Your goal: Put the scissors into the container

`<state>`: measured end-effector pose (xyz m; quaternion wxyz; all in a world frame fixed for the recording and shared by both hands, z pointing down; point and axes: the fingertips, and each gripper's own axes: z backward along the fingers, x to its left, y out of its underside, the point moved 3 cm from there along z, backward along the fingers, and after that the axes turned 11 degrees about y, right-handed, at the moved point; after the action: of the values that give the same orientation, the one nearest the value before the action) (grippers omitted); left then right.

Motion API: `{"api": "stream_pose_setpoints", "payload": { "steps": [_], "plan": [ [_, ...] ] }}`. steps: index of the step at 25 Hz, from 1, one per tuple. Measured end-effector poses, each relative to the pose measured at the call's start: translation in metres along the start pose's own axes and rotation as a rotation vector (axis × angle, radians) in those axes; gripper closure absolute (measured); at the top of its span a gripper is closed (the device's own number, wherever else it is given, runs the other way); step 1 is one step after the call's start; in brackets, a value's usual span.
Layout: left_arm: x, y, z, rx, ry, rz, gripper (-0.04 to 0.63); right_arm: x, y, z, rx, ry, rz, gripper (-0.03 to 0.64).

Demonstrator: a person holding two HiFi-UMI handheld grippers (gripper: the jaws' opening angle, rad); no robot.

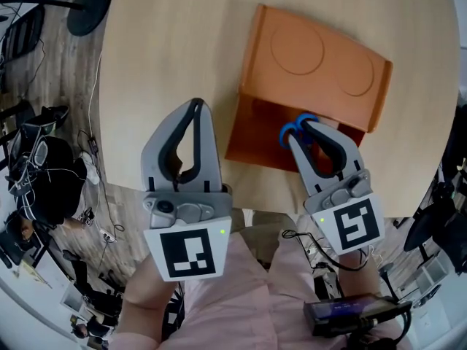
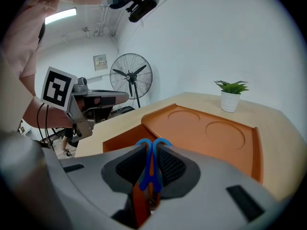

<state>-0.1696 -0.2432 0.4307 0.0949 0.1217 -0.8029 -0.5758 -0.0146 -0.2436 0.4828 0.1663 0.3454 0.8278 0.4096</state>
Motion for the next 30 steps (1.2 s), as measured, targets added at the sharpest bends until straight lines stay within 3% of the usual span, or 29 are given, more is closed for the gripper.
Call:
{"api": "stream_pose_setpoints", "payload": {
  "steps": [20, 30],
  "plan": [
    [0.019, 0.009, -0.010, 0.021, 0.006, 0.016, 0.591, 0.013, 0.001, -0.020, 0.084, -0.078, 0.039, 0.537],
    [0.002, -0.006, -0.005, -0.008, 0.034, -0.003, 0.591, 0.012, -0.008, -0.007, 0.039, -0.076, 0.002, 0.538]
  ]
}}
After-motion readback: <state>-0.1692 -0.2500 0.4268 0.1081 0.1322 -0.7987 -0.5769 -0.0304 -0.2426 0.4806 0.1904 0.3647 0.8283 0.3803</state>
